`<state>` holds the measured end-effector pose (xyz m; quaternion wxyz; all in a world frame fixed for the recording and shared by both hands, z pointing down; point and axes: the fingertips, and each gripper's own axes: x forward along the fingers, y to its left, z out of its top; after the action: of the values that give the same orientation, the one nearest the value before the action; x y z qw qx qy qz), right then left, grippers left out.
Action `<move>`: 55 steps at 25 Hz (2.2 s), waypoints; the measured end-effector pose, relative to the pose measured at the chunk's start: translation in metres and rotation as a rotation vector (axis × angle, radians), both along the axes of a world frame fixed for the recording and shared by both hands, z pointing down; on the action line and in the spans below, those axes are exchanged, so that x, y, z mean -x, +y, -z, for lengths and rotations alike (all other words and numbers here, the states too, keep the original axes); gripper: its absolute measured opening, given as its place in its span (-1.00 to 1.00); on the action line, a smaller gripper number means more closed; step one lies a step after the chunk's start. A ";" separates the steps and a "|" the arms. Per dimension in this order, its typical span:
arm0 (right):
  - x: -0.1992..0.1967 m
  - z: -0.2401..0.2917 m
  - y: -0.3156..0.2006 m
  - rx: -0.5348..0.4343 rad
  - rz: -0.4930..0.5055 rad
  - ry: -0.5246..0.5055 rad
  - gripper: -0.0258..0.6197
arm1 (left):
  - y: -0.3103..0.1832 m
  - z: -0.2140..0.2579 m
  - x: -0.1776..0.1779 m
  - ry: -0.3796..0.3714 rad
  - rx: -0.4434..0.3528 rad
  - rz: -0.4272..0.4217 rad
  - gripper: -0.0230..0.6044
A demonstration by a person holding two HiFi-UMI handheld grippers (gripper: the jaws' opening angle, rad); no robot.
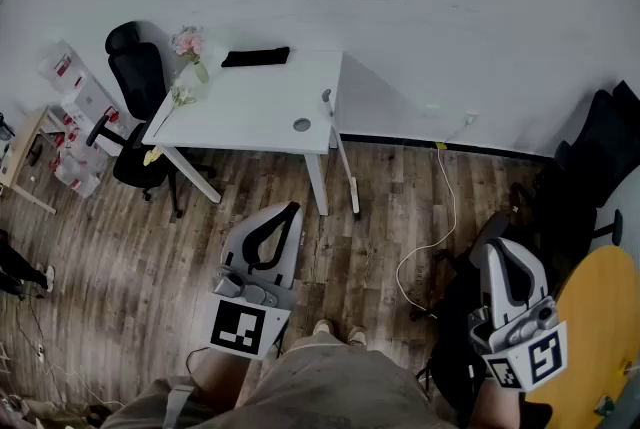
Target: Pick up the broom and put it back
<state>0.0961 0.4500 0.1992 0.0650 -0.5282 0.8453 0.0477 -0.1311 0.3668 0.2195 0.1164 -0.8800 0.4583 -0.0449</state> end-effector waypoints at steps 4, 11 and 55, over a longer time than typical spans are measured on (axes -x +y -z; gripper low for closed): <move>-0.006 -0.008 0.002 0.015 -0.002 0.006 -0.83 | 0.004 -0.004 -0.008 0.006 0.005 -0.004 -0.87; -0.018 -0.010 0.004 0.017 -0.016 -0.033 -0.83 | 0.008 -0.005 -0.014 0.006 0.004 -0.001 -0.87; 0.013 -0.076 -0.378 0.201 0.017 0.017 -0.12 | -0.381 -0.056 0.006 -0.007 0.109 -0.060 -0.87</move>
<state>0.0834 0.0720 0.2752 0.0050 -0.5243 0.8508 -0.0334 -0.1373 -0.0139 0.2754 0.0715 -0.8981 0.4283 -0.0694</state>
